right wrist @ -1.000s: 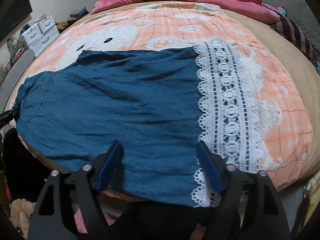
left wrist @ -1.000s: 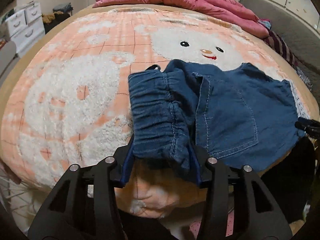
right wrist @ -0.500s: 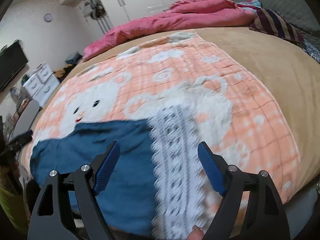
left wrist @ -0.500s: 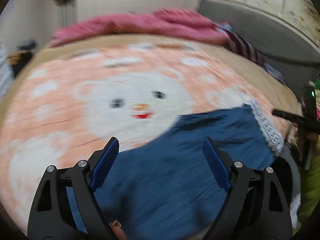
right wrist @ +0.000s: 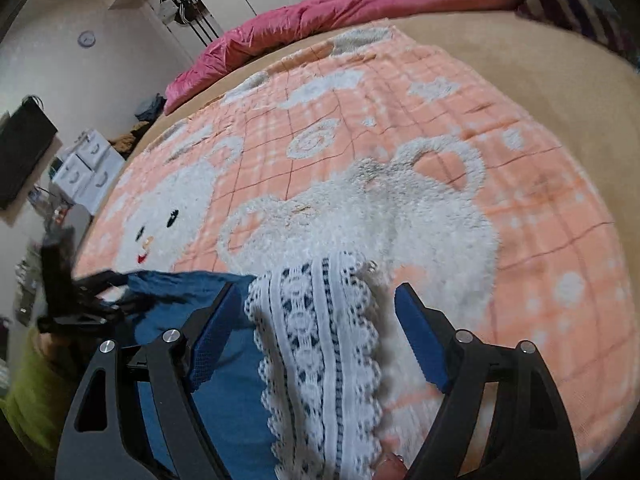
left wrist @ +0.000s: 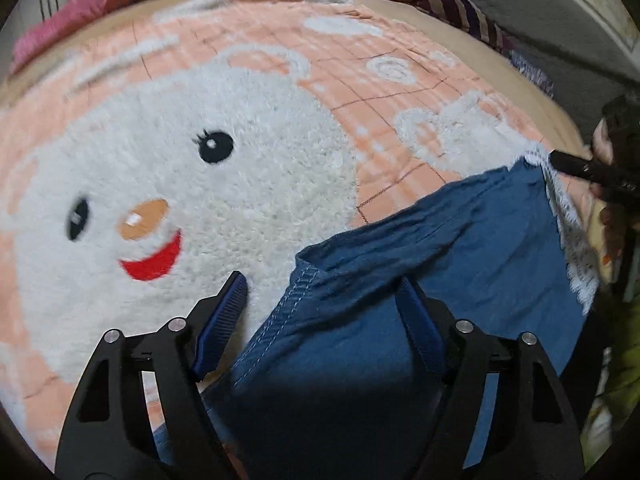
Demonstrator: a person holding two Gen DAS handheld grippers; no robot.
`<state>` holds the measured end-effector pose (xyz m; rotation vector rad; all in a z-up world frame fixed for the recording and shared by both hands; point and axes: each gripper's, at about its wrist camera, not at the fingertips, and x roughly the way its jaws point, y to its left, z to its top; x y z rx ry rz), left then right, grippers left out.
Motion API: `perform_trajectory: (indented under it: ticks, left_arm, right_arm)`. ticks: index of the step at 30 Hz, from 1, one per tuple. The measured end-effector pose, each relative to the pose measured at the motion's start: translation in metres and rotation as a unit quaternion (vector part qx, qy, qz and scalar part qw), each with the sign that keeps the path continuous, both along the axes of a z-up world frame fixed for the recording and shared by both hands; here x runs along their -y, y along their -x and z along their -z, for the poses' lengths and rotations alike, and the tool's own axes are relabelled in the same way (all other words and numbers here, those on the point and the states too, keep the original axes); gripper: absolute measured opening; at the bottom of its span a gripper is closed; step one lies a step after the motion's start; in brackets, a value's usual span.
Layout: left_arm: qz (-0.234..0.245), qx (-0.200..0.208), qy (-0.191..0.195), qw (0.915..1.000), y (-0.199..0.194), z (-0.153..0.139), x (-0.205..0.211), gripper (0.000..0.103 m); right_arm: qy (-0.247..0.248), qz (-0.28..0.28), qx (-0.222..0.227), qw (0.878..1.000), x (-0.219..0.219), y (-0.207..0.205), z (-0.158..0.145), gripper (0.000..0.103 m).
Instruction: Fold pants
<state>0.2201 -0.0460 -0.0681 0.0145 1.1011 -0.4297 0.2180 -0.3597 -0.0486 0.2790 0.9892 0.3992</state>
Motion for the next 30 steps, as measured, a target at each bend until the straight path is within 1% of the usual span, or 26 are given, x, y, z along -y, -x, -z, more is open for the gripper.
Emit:
perform_trajectory:
  ticks: [1,2,3,4,5,7,8,9,11,13,14,15,16,17,19,21,22,23,25,26,28,30]
  left_arm:
    - [-0.005,0.0,0.01,0.9999,-0.001,0.0,-0.003,0.044]
    - [-0.009,-0.003,0.029,0.9995,-0.003,-0.002,-0.007,0.012]
    - [-0.012,-0.01,0.054,0.9984,-0.006,-0.003,-0.011,0.004]
    - [-0.015,-0.015,0.073,0.9971,-0.008,-0.005,-0.014,0.004]
    - [-0.013,-0.013,0.074,0.9971,-0.008,-0.007,-0.014,0.004]
    - [-0.008,0.01,0.069,0.9975,-0.004,-0.012,-0.014,0.004]
    - [-0.009,0.015,0.069,0.9975,-0.004,-0.013,-0.014,0.004]
    - [-0.016,0.015,0.061,0.9979,-0.004,-0.009,-0.014,0.004]
    - [-0.018,0.013,0.045,0.9987,-0.006,-0.001,-0.011,0.006]
    - [-0.012,0.024,0.036,0.999,-0.001,-0.001,-0.008,0.009]
    - [-0.01,0.022,0.04,0.9989,-0.001,-0.001,-0.008,0.018]
    - [-0.007,0.016,0.049,0.9987,0.0,-0.003,-0.01,0.025]
    - [-0.009,0.016,0.051,0.9985,0.0,-0.003,-0.011,0.033]
    - [-0.007,0.017,0.048,0.9987,0.0,-0.004,-0.01,0.035]
    - [-0.003,0.018,0.039,0.9991,0.001,-0.001,-0.006,0.035]
    - [-0.001,0.016,0.038,0.9991,0.001,0.001,-0.004,0.034]
    - [-0.002,0.015,0.042,0.999,0.001,0.001,-0.003,0.021]
    - [-0.003,0.015,0.041,0.999,0.0,0.001,-0.003,0.005]
    - [-0.008,0.023,0.047,0.9986,0.002,-0.003,-0.004,0.003]
    - [-0.012,0.033,0.052,0.998,0.004,-0.007,-0.005,0.003]
    - [-0.017,0.058,0.05,0.9969,0.007,-0.017,-0.004,0.003]
    - [-0.019,0.07,0.053,0.9959,0.003,-0.024,-0.002,0.002]
  right_arm:
    - [-0.005,-0.002,-0.003,1.0,0.0,-0.003,0.002,0.066]
    - [-0.011,-0.009,-0.008,1.0,-0.001,-0.007,0.005,0.056]
    - [-0.012,-0.014,-0.014,1.0,-0.003,-0.008,0.008,0.05]
    - [-0.006,-0.014,-0.017,1.0,-0.004,-0.009,0.01,0.038]
    - [0.006,-0.012,-0.016,1.0,-0.004,-0.009,0.012,0.031]
    - [-0.001,-0.003,-0.004,1.0,0.0,-0.006,0.009,0.03]
    - [-0.01,0.003,0.004,1.0,0.003,-0.004,0.007,0.03]
    - [-0.007,0.002,0.008,1.0,0.002,-0.002,0.007,0.033]
    - [0.008,-0.012,-0.008,1.0,-0.003,-0.004,0.015,0.05]
    - [0.015,-0.025,-0.009,1.0,-0.007,-0.003,0.019,0.054]
    - [0.015,-0.029,-0.007,0.999,-0.008,-0.003,0.018,0.056]
    - [0.015,-0.028,-0.008,0.999,-0.007,-0.004,0.018,0.056]
    - [0.015,-0.021,-0.008,1.0,-0.005,-0.004,0.018,0.056]
    - [0.013,-0.017,-0.008,1.0,-0.003,-0.005,0.018,0.056]
    - [0.007,-0.017,-0.012,1.0,-0.003,-0.007,0.021,0.056]
    - [0.016,-0.035,-0.014,0.999,-0.008,-0.006,0.023,0.047]
    - [0.018,-0.045,-0.014,0.999,-0.012,-0.005,0.022,0.035]
    - [0.015,-0.055,-0.012,0.998,-0.015,-0.003,0.021,0.022]
    - [0.008,-0.062,-0.001,0.998,-0.018,0.002,0.014,0.016]
    - [0.019,-0.064,0.02,0.998,-0.021,0.008,0.007,0.015]
    - [0.027,-0.06,0.045,0.997,-0.025,0.012,-0.007,0.014]
    - [0.034,-0.057,0.066,0.996,-0.026,0.008,-0.02,0.014]
